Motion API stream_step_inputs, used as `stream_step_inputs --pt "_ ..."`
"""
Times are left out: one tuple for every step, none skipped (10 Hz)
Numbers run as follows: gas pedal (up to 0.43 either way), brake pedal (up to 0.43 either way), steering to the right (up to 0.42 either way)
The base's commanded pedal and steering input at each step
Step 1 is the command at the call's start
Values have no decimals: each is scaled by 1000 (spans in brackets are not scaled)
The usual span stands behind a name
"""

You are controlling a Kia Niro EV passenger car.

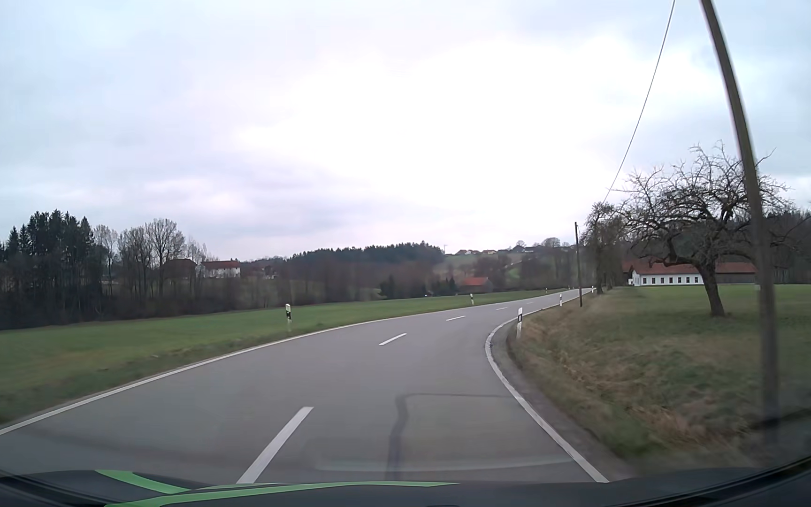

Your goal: Follow the waypoints while adhering to traffic rules and regulations

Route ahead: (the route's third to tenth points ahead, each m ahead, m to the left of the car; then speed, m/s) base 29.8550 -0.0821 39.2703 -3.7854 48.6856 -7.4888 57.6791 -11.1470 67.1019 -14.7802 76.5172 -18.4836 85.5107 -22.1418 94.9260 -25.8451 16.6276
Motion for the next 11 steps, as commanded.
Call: stream_step_inputs --pt "0 0 40" --pt "0 0 41" --pt "0 0 41" --pt "20 0 45" --pt "47 0 53" --pt "47 0 58" --pt "47 0 60" --pt "59 0 60" --pt "67 0 60" --pt "79 0 59" --pt "110 0 59"
